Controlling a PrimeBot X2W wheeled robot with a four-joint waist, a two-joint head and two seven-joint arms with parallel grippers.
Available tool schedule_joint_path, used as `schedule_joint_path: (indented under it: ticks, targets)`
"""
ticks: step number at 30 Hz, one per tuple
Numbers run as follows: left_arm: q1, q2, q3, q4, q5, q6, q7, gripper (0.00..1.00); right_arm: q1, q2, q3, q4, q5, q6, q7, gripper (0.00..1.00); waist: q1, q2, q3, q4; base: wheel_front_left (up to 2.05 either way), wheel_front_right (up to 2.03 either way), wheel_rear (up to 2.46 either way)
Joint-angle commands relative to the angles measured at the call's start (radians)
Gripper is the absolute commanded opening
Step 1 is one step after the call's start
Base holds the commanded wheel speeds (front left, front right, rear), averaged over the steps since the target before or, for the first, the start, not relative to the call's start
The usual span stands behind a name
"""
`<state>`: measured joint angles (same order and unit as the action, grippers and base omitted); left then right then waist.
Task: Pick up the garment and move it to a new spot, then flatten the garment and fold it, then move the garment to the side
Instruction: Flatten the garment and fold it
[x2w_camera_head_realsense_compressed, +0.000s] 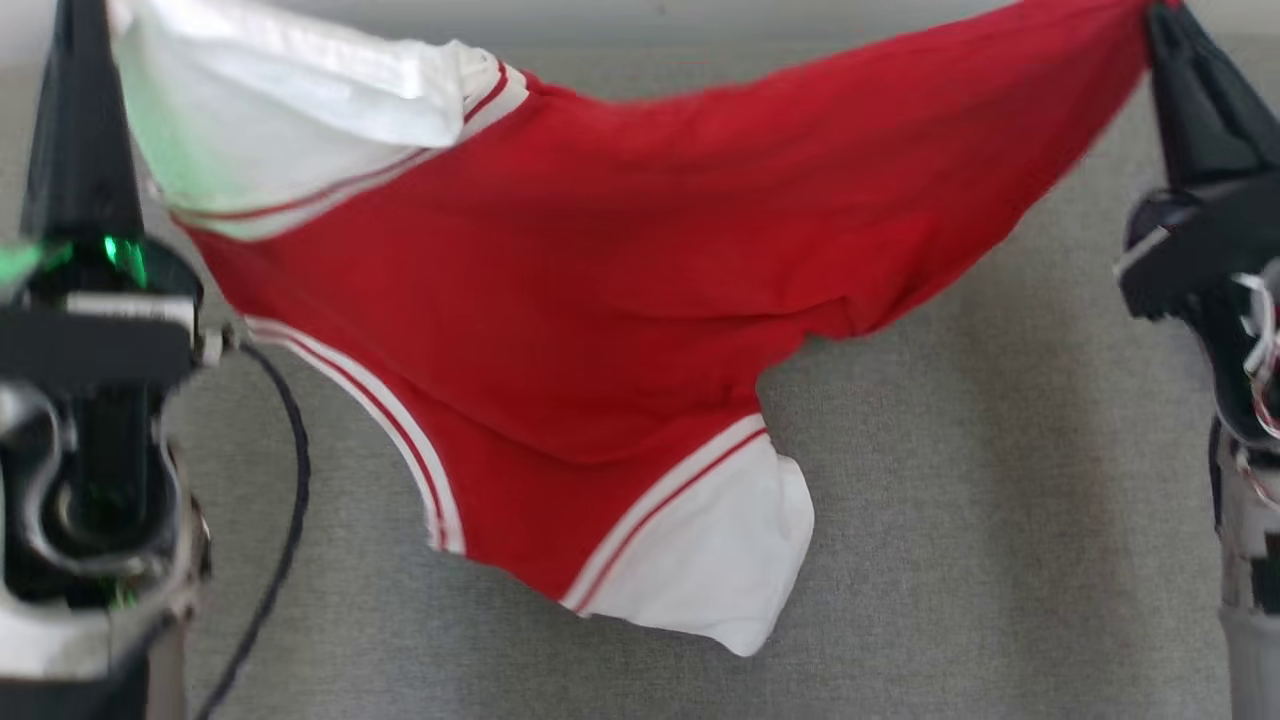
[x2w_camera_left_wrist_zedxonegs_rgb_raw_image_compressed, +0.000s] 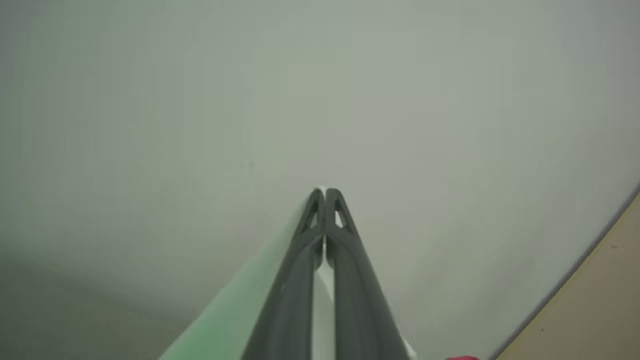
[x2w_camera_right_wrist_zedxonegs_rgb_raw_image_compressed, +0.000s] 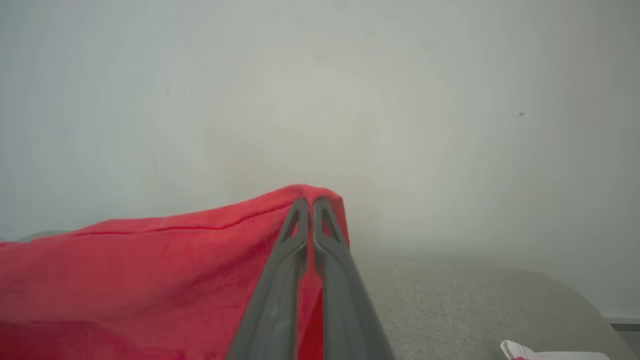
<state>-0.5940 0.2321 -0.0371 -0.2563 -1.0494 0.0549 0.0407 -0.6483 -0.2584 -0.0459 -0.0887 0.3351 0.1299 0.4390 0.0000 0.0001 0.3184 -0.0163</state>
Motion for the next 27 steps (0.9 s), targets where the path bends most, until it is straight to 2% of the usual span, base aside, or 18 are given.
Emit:
schedule_joint_path:
  ticks: [1, 6, 10, 14, 20, 27]
  targets:
    - [-0.065, 0.025, -0.004, 0.035, 0.02, 0.006, 0.015, 0.0, -0.046, -0.009, 0.015, 0.042, -0.008, 0.001, -0.025, 0.0, 0.0, -0.0001, 0.098, -0.044, 0.0, 0.0, 0.0]
    - [-0.338, 0.096, -0.013, 0.18, 0.097, 0.022, 0.049, 0.0, -0.244, -0.022, 0.067, 0.203, -0.021, 0.001, -0.112, 0.0, 0.0, -0.0001, 0.245, -0.075, 0.0, 0.0, 0.0]
    - [-0.558, 0.174, -0.061, 0.275, 0.209, -0.01, 0.057, 0.0, -0.445, -0.021, 0.074, 0.342, -0.065, 0.001, -0.221, 0.0, 0.0, -0.0001, 0.346, -0.1, 0.0, 0.0, 0.0]
    - [-0.754, 0.218, -0.115, 0.354, 0.32, -0.043, 0.029, 0.0, -0.615, -0.005, 0.024, 0.472, -0.107, 0.001, -0.345, 0.0, 0.0, -0.0001, 0.391, -0.107, 0.0, 0.0, 0.0]
    - [-1.016, 0.223, -0.142, 0.466, 0.442, -0.07, -0.108, 0.0, -0.812, 0.009, -0.073, 0.617, -0.177, 0.001, -0.514, 0.0, 0.0, -0.0001, 0.402, -0.102, 0.0, 0.0, 0.0]
    - [-1.168, 0.215, -0.147, 0.483, 0.558, -0.07, -0.277, 0.0, -0.983, -0.007, -0.12, 0.668, -0.289, 0.0, -0.665, 0.0, 0.0, -0.0001, 0.391, -0.09, 0.0, 0.0, 0.0]
